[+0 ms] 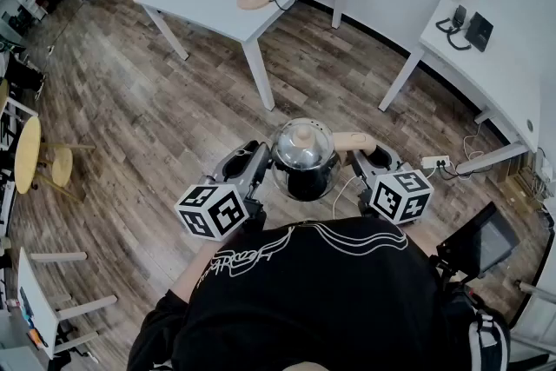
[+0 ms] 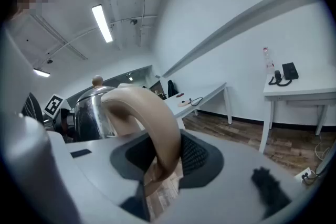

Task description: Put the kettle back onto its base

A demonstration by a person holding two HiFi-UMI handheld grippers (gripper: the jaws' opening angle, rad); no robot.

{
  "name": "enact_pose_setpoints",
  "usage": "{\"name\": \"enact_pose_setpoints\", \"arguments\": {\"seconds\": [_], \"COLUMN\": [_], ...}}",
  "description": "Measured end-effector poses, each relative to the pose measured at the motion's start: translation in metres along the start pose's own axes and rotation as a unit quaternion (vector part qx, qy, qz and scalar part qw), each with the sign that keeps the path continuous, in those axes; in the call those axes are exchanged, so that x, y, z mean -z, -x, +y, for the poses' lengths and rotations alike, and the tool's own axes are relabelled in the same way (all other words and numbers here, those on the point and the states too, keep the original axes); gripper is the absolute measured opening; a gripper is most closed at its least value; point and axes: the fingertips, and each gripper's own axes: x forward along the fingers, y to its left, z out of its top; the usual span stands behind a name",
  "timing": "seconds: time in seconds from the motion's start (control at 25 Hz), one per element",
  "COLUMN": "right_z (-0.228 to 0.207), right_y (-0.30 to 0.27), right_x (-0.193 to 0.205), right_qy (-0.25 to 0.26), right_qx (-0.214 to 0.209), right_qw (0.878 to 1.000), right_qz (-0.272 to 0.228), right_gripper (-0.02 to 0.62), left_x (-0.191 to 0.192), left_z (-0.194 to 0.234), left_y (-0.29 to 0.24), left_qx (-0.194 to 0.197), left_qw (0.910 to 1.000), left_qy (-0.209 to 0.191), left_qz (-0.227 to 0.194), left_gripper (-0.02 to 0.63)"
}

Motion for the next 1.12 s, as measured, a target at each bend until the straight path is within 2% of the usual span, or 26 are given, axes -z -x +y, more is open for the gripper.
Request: {"name": "enact_pose_setpoints", "arguments": {"seconds": [0.28,0.48,0.8,1.12], "right_z": [-0.019,-0.021,-0.024,-0.039], "right_y": [-0.019,-0.060,-0.171,-0.318], "right_x": [-0.008,-0.027,-0.045,-0.093], "right_qy": [0.011,0.019,0.025,0.007], "right_qx": [-0.025,-0.046,-0.050,-0.025], "right_qw": [1.000,0.999,0.998,0.999], "right_qz": [0.004,0.002,0.022,0.025], "right_gripper": [0.118,0.118,0.118,0.118], "left_x": [0.000,-0.023,-0.068,-0.154], "left_z": [0.003,0.026,0.119,0.231], "left_y": [-0.017,-0.032,-0.080,-0.164], "left_qx": [-0.018,-0.032,-0.039,-0.020], "left_qw": [0.9997,0.9992,0.9988,0.9997], "left_qy": [0.006,0.004,0.018,0.016], "left_qz": [-0.012,-0.025,-0.023,0.004], "left_gripper": [0.094,0.094,0.094,0.094]}}
